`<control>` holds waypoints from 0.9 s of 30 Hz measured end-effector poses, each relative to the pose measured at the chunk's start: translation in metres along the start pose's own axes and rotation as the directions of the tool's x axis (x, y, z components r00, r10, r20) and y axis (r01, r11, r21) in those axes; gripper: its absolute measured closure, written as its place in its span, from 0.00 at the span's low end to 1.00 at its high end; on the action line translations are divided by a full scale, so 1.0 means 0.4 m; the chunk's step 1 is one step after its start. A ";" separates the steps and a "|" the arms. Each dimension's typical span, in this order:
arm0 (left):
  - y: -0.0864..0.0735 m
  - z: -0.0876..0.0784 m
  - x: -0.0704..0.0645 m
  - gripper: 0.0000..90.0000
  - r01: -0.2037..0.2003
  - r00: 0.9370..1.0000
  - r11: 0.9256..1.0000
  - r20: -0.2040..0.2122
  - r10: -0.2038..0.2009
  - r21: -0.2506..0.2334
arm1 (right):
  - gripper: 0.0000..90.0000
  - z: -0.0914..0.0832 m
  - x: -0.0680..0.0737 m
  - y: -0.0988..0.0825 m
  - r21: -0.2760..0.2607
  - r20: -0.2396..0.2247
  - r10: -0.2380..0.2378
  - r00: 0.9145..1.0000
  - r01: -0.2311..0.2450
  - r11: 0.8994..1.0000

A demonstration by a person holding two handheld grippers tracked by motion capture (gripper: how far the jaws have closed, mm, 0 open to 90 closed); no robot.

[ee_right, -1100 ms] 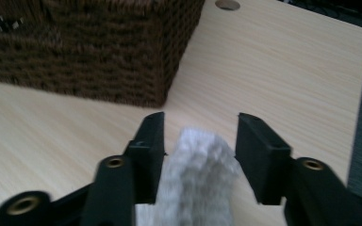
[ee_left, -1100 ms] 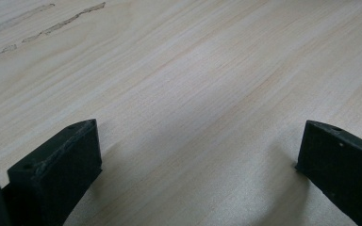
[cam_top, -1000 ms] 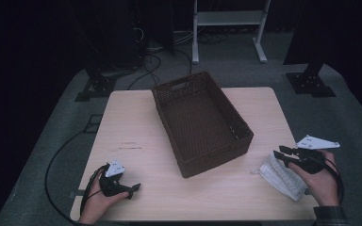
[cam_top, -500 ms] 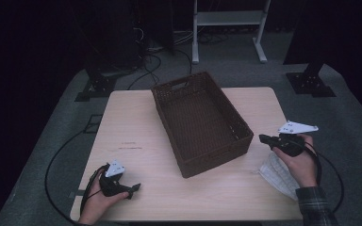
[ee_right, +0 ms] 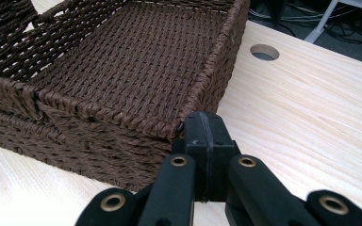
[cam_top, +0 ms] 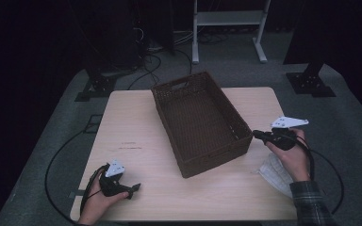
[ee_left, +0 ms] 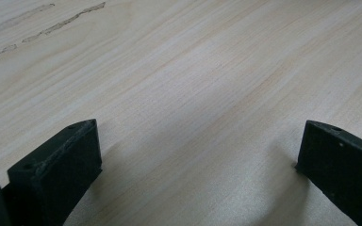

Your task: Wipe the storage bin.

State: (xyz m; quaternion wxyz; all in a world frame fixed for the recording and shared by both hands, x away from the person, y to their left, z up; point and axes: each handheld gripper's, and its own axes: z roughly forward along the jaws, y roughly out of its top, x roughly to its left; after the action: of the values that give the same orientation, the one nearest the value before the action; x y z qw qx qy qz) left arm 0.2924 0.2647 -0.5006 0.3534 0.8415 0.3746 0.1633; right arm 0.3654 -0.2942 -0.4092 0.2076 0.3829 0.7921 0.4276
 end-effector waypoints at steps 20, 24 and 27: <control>0.000 0.000 0.000 0.00 -0.002 1.000 1.000 0.000 0.002 0.001 | 1.00 0.000 0.076 0.002 0.007 -0.095 -0.060 0.994 0.061 0.998; 0.000 -0.001 0.001 0.00 -0.004 1.000 1.000 0.000 0.004 0.004 | 1.00 0.003 0.094 0.005 0.008 -0.116 -0.071 0.991 0.073 0.997; 0.000 -0.001 0.001 0.00 -0.007 1.000 1.000 0.000 0.007 0.004 | 1.00 0.005 0.108 0.007 0.010 -0.129 -0.081 0.988 0.083 0.997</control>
State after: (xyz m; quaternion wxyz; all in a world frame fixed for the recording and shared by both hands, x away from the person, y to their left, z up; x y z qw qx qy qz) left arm 0.2927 0.2652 -0.5004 0.3512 0.8435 0.3720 0.1639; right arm 0.3411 -0.2585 -0.4079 0.1707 0.3233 0.8221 0.4364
